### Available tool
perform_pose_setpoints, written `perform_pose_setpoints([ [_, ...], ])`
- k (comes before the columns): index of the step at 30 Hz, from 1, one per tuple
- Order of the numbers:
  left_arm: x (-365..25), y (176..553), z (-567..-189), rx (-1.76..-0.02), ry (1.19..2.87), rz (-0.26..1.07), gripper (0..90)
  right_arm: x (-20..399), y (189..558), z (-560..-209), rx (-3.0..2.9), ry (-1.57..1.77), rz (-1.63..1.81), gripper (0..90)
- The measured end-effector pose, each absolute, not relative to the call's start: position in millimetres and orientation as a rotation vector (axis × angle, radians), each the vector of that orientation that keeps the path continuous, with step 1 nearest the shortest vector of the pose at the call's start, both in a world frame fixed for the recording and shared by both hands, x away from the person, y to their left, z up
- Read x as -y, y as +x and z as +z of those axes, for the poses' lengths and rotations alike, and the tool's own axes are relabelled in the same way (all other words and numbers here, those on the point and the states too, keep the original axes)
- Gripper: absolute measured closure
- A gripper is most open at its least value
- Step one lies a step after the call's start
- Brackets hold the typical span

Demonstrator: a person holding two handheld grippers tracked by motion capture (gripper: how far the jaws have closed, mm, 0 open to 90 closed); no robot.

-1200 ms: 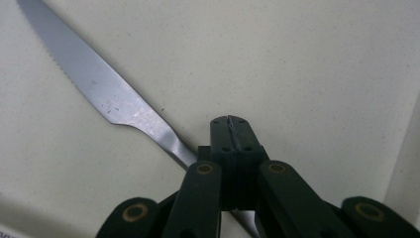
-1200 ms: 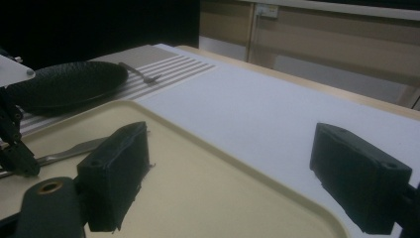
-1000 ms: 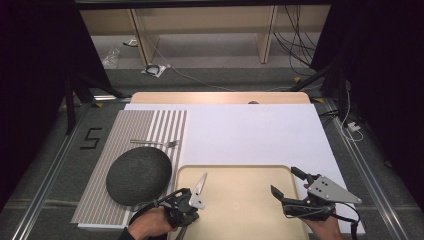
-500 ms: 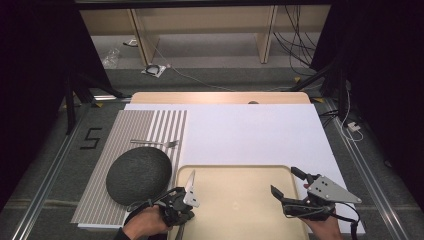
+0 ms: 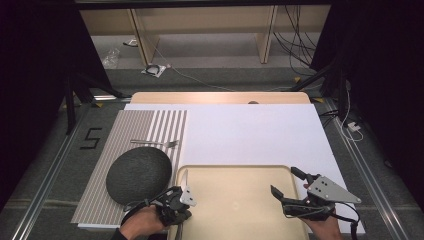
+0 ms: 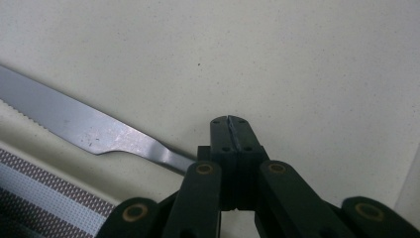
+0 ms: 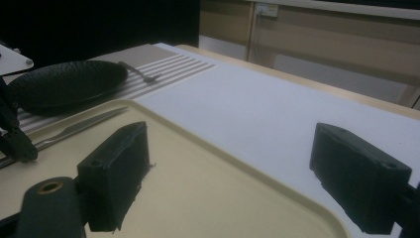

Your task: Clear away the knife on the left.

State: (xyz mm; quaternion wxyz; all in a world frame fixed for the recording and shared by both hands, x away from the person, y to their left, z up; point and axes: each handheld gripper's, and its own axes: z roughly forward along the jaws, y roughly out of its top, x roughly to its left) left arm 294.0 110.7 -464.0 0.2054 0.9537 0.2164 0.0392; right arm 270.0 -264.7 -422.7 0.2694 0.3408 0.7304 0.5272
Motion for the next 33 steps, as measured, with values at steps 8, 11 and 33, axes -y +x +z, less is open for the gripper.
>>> perform_pose_setpoints([
  [8, -115.4, 295.7, -464.0, -0.623, 2.654, 0.101, 89.1, 264.7, 270.1, -422.7, -1.969, 0.918, 1.42, 16.3],
  [11, -116.4, 296.1, -464.0, -0.623, 2.654, 0.099, 88.7, 264.7, 270.0, -422.6, -1.968, 0.918, 1.421, 16.3],
  [33, -118.9, 298.1, -451.2, -0.691, 2.556, 0.13, 50.1, 264.7, 270.1, -422.7, -1.968, 0.919, 1.422, 16.4],
])
